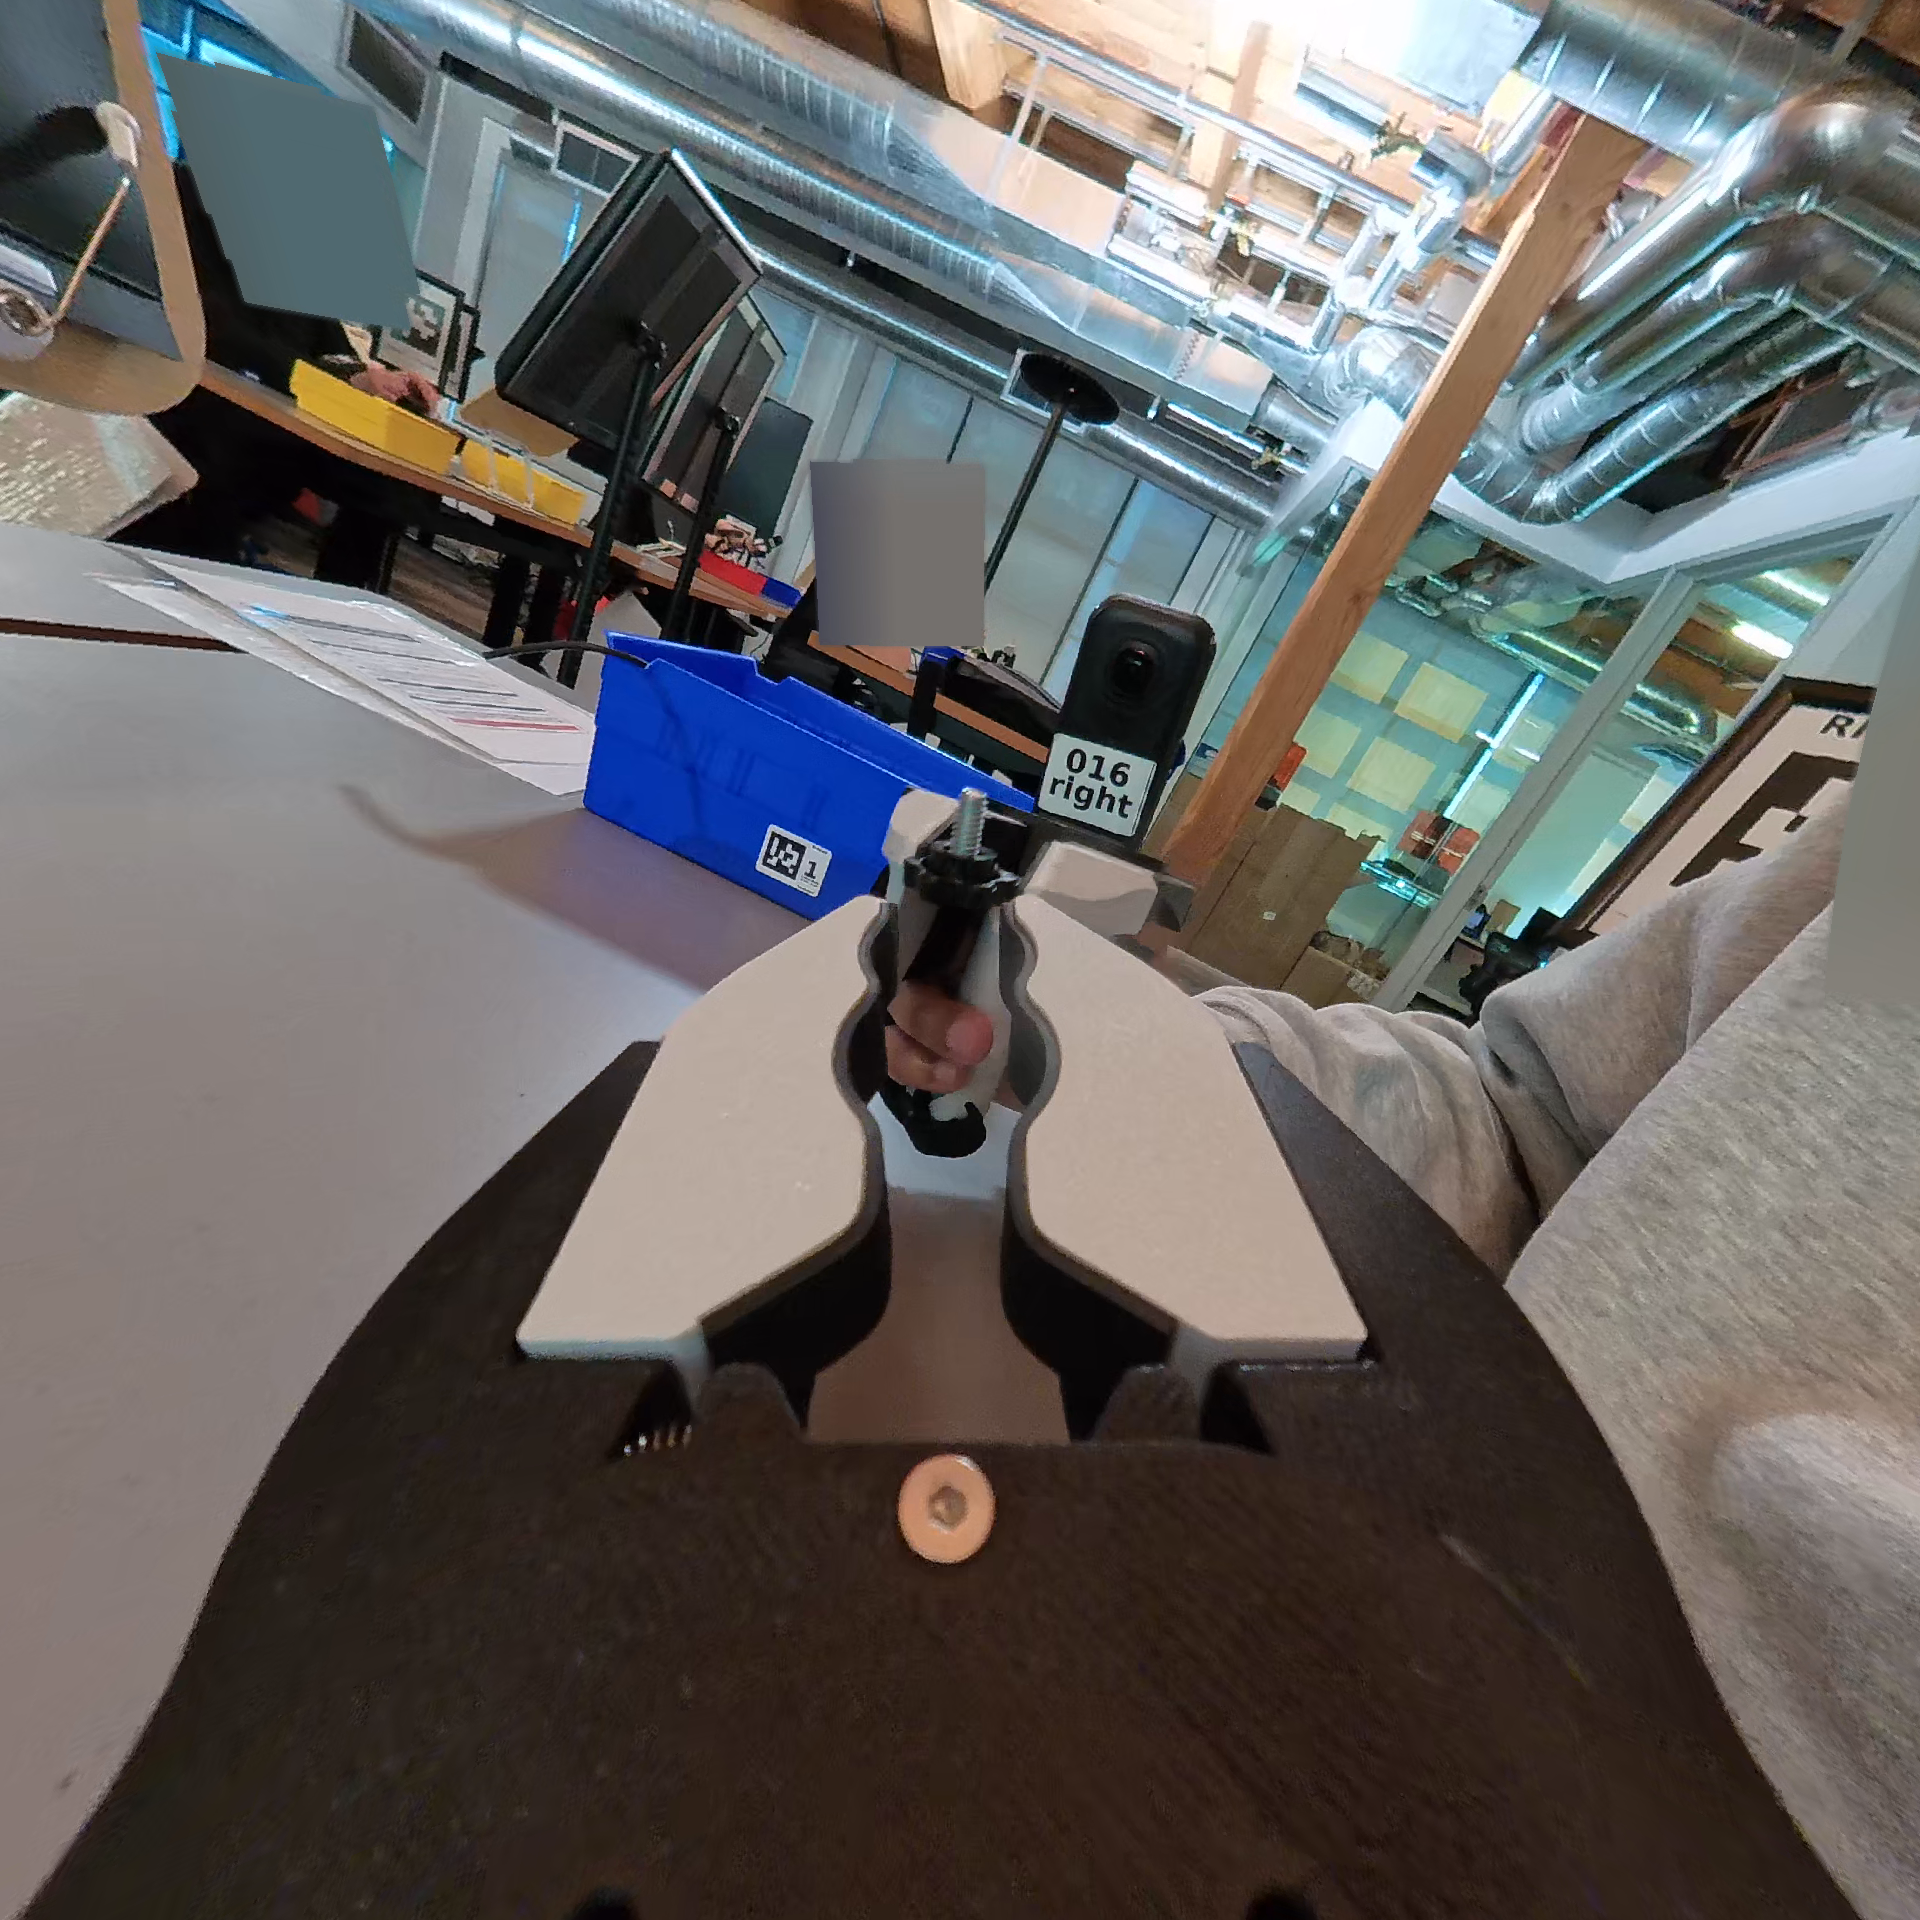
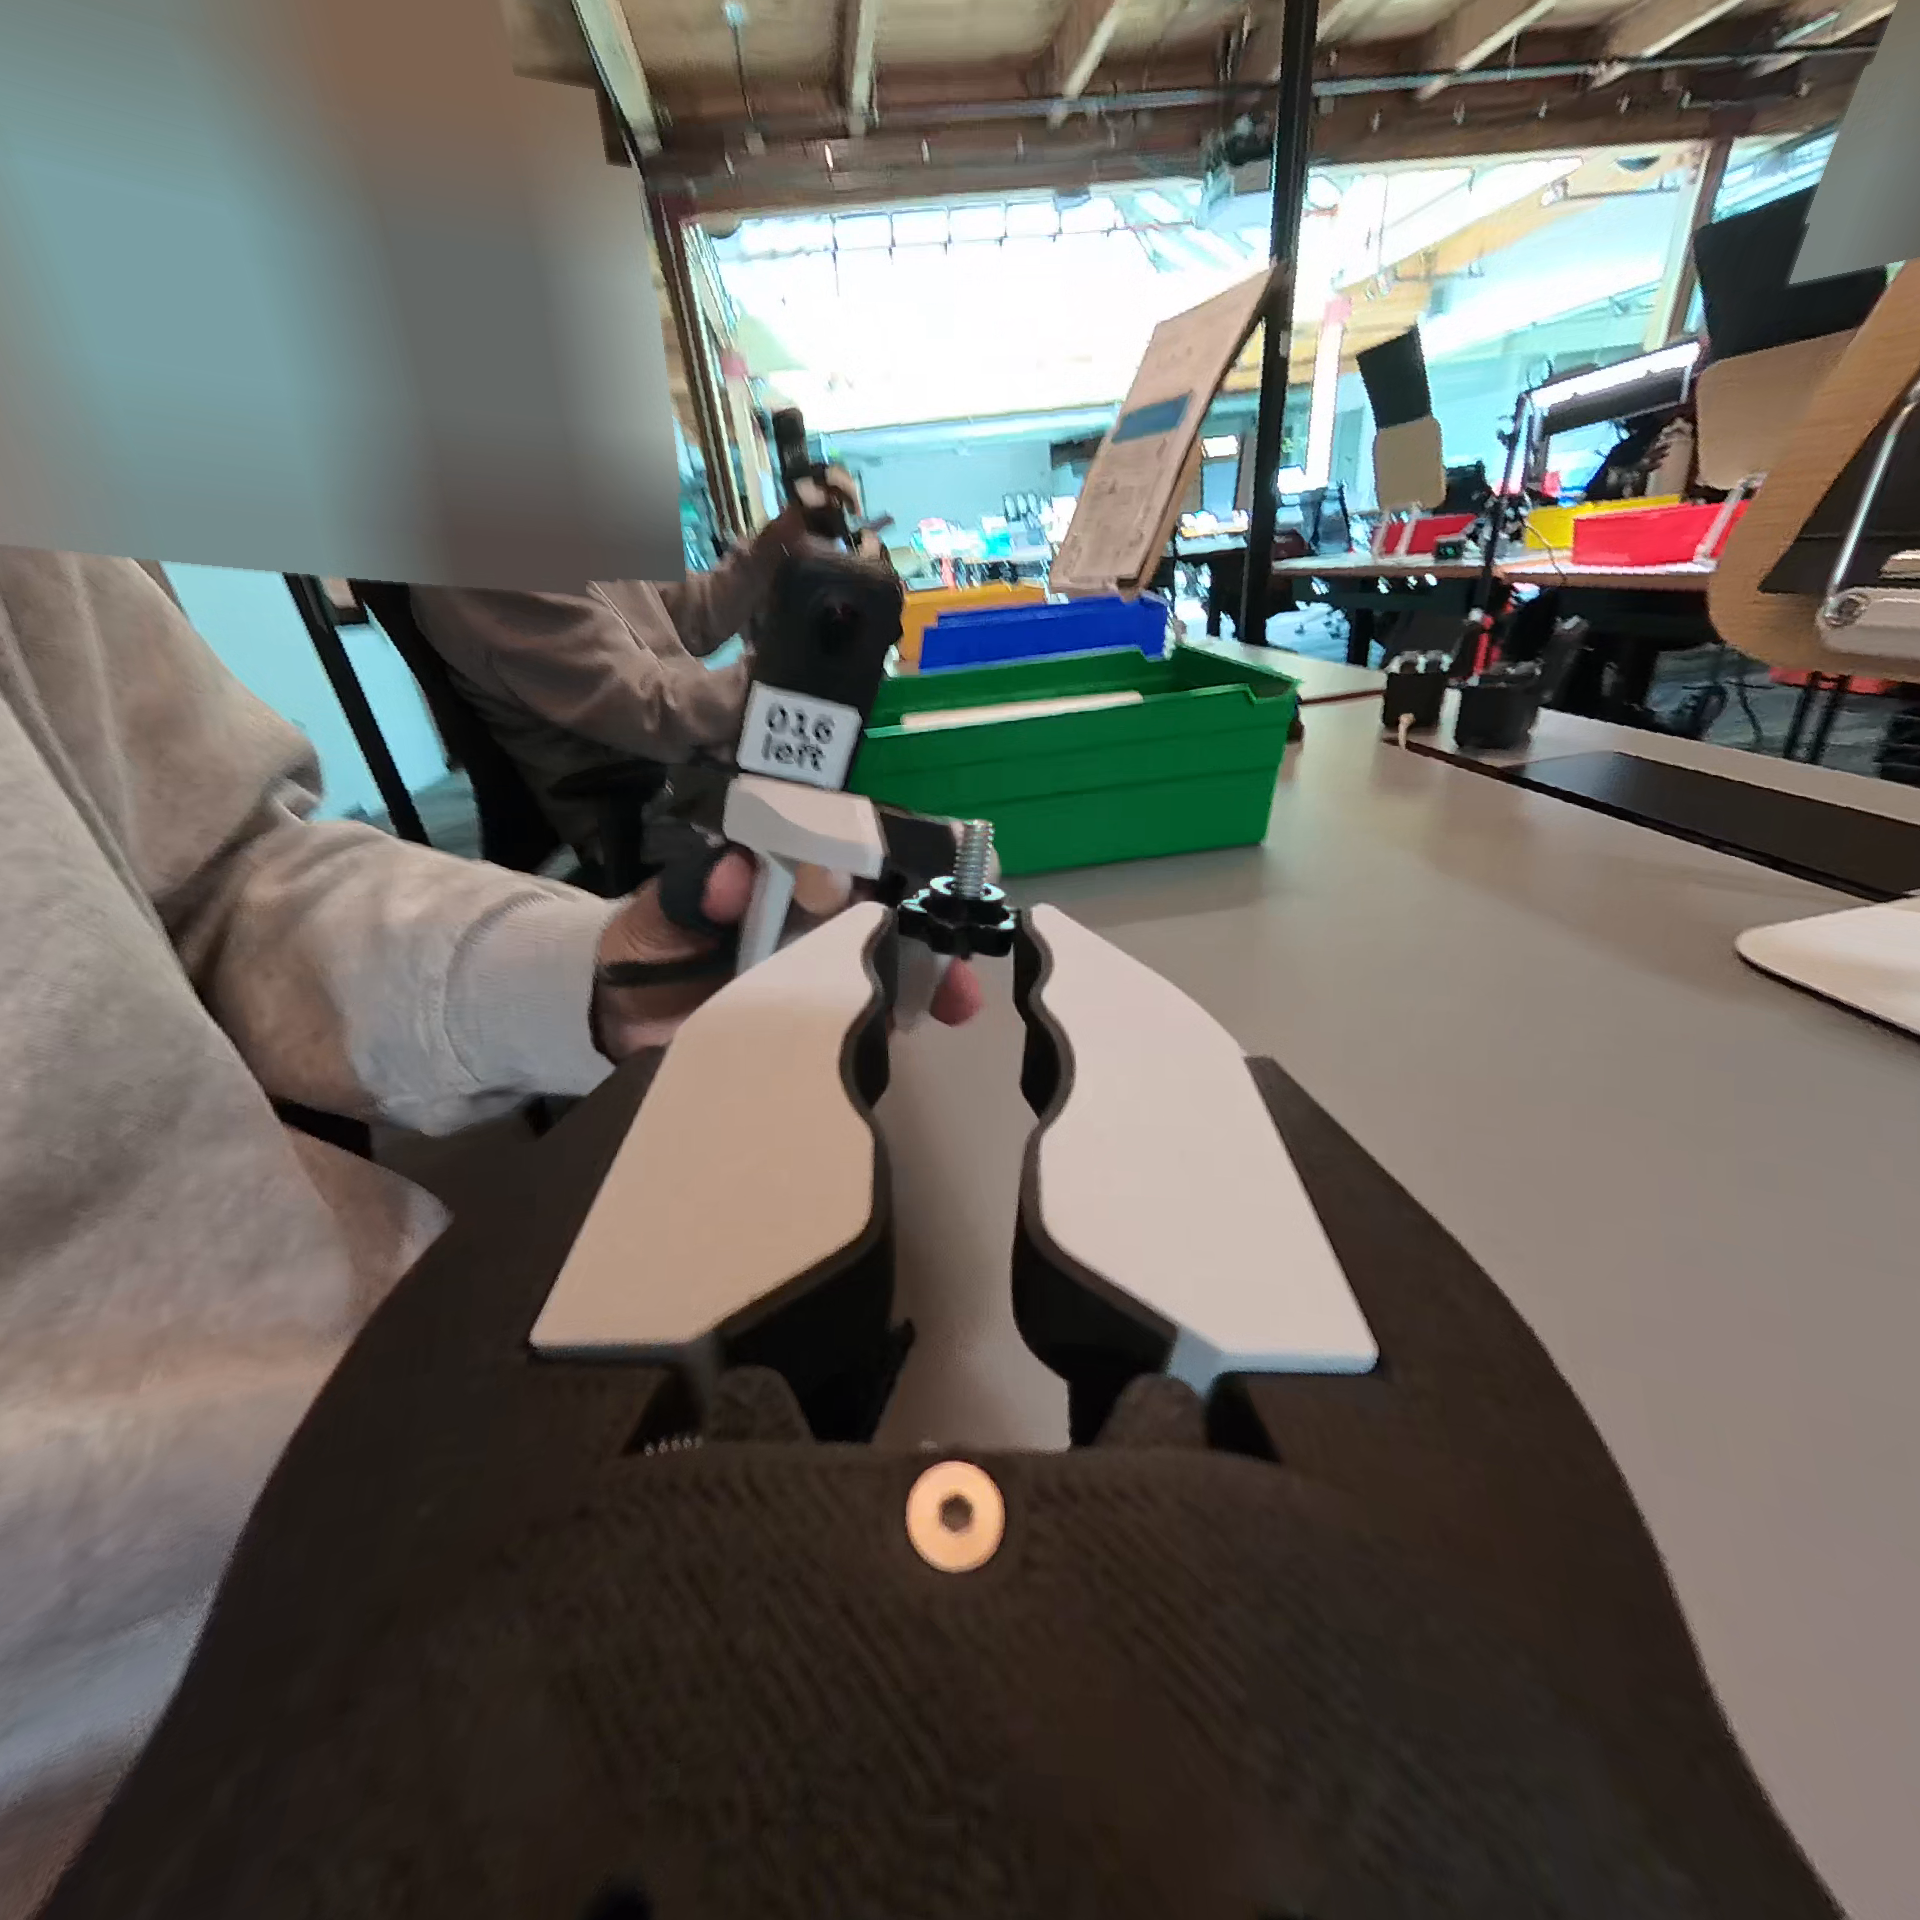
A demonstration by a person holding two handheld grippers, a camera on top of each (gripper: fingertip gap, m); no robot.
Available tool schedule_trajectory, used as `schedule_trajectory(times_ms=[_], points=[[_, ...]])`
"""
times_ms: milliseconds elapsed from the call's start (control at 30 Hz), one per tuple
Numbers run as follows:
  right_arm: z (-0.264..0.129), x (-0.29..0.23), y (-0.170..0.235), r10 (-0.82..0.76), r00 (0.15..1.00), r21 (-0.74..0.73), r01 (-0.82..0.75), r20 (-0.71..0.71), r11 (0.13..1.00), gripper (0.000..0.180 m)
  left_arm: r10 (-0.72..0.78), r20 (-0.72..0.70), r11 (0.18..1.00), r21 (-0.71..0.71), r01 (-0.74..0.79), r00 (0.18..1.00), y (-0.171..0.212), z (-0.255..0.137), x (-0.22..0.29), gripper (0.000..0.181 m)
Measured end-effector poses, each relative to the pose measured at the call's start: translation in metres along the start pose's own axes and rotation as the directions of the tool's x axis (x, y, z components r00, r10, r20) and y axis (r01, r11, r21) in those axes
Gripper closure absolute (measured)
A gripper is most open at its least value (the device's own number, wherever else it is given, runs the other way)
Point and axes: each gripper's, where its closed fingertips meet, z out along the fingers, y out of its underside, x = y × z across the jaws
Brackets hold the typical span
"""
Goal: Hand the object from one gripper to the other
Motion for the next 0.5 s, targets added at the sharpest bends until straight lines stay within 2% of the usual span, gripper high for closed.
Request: schedule_trajectory(times_ms=[233,500], points=[[0.01,-0.009,0.018,-0.047,0.999,-0.101,0.049,0.024,0.994,0.158,0.108,0.033,0.993,-0.055,-0.106,0.994,0.006,0.003,0.002,0.167],[0.012,-0.014,0.021,-0.04,0.998,-0.111,0.045,0.045,0.993,0.158,0.156,0.039,0.984,-0.091,-0.152,0.987,0.011,0.005,0.004,0.176]])
